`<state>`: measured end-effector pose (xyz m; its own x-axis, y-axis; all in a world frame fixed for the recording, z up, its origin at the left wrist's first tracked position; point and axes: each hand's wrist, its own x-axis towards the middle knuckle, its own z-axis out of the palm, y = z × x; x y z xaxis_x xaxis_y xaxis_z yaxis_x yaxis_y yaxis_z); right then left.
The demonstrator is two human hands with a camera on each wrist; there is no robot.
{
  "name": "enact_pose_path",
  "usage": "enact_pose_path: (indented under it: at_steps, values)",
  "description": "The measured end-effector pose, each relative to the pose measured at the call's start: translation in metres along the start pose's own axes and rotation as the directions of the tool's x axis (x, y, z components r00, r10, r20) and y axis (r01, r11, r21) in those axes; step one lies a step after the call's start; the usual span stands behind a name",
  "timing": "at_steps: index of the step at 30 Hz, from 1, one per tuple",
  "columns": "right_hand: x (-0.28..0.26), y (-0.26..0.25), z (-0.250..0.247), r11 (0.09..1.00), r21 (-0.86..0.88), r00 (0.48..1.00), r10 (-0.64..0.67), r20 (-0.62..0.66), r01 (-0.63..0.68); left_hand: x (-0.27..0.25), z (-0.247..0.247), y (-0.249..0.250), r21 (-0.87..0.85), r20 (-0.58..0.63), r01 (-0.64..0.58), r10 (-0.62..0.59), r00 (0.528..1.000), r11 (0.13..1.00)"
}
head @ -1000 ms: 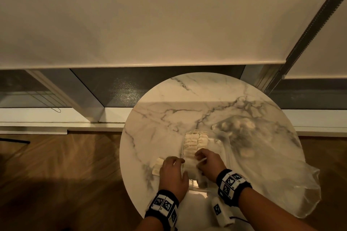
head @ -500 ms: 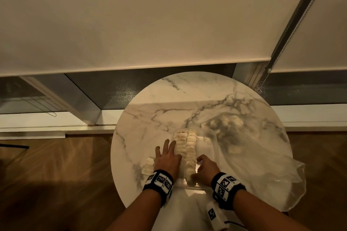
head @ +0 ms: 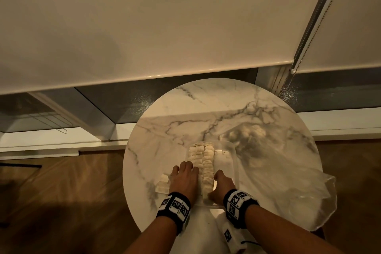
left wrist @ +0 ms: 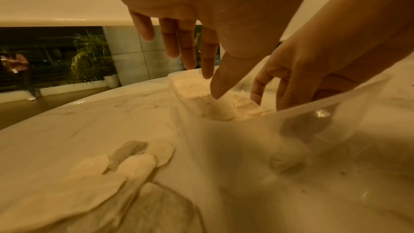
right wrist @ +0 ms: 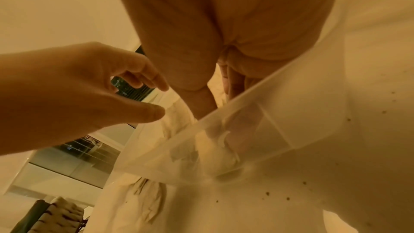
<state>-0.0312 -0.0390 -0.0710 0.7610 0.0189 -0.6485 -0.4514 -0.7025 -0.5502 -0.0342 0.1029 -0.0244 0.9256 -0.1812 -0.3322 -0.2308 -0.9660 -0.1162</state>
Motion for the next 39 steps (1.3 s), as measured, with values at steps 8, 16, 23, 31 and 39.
enact_pose_path:
  at_steps: [8,16,23,31,39]
  values:
    - [-0.002,-0.002,-0.001,0.998,0.057,1.0,0.013,0.01,-0.014,-0.029,0.029,0.017,-0.054,0.113,-0.117,0.122,0.986,0.992]
    - [-0.005,0.0,-0.003,0.999,0.051,1.0,0.005,0.013,-0.006,-0.027,0.045,0.018,-0.066,0.073,-0.126,0.131,0.989,0.99]
    - [-0.01,0.0,-0.008,1.0,0.022,1.0,-0.001,-0.012,0.002,-0.03,0.037,0.015,-0.037,0.078,-0.07,0.073,0.994,0.997]
    - [-0.022,0.003,-0.004,0.995,0.041,0.993,-0.092,-0.08,0.095,-0.028,0.046,0.012,-0.083,0.117,-0.044,0.054,0.992,0.996]
    - [-0.038,0.01,-0.001,0.989,0.082,0.986,-0.114,-0.121,0.124,-0.026,0.054,0.011,-0.154,0.135,-0.015,0.036,0.99,0.988]
